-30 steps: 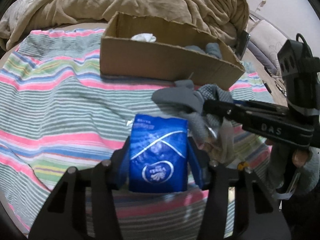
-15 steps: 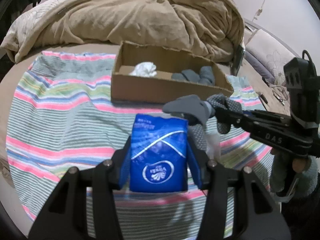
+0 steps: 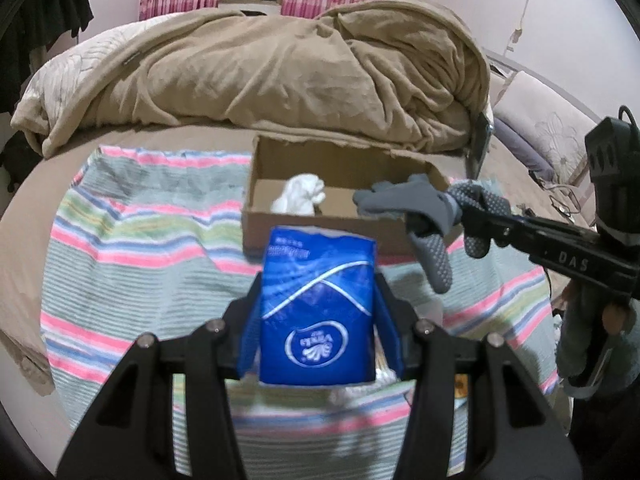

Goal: Organize objects
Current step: 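Carry tissue pack and dotted glove into the box and open both tools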

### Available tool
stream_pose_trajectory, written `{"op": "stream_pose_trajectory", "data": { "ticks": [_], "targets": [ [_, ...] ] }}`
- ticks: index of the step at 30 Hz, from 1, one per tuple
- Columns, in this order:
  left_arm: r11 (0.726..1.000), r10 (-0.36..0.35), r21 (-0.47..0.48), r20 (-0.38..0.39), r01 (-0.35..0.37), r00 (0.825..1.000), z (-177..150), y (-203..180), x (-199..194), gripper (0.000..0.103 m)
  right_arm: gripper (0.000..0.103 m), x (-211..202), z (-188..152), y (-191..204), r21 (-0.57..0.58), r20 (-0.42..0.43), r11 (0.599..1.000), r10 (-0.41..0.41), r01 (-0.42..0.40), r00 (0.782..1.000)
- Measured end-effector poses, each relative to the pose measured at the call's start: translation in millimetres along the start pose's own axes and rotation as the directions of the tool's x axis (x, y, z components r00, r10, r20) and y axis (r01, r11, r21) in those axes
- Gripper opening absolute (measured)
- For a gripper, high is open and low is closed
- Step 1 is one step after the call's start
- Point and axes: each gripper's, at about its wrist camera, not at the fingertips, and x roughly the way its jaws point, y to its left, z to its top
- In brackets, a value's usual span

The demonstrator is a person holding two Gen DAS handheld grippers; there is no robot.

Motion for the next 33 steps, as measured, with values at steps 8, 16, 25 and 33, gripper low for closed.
{"op": "stream_pose_trajectory", "data": {
  "ticks": [8, 16, 25, 33],
  "targets": [
    [1.0, 0.017, 0.009, 0.027, -0.017, 0.999, 21, 7, 9, 0.051, 0.013, 7, 18, -11, 0.007, 0.025, 1.0, -0.013, 0.012, 1.0],
    [1.0, 0.012, 0.011, 0.031, -0.012, 0.999, 39, 9, 29, 0.051, 0.013, 24, 30, -22, 0.009, 0.027, 1.0, -0.023, 0.022, 0.999],
    [1.0, -0.005, 0.005, 0.018, 0.005, 1.0, 55, 6, 59, 0.051, 0.013, 59, 35, -33, 0.016, -0.01, 1.0, -0.022, 0.022, 1.0],
    [1.0, -0.014, -0.003, 0.003, 0.014, 1.0, 63, 7, 81, 0.051, 0.013, 92, 31, -36, 0.029, -0.059, 1.0, 0.008, -0.006, 0.998]
  ]
}}
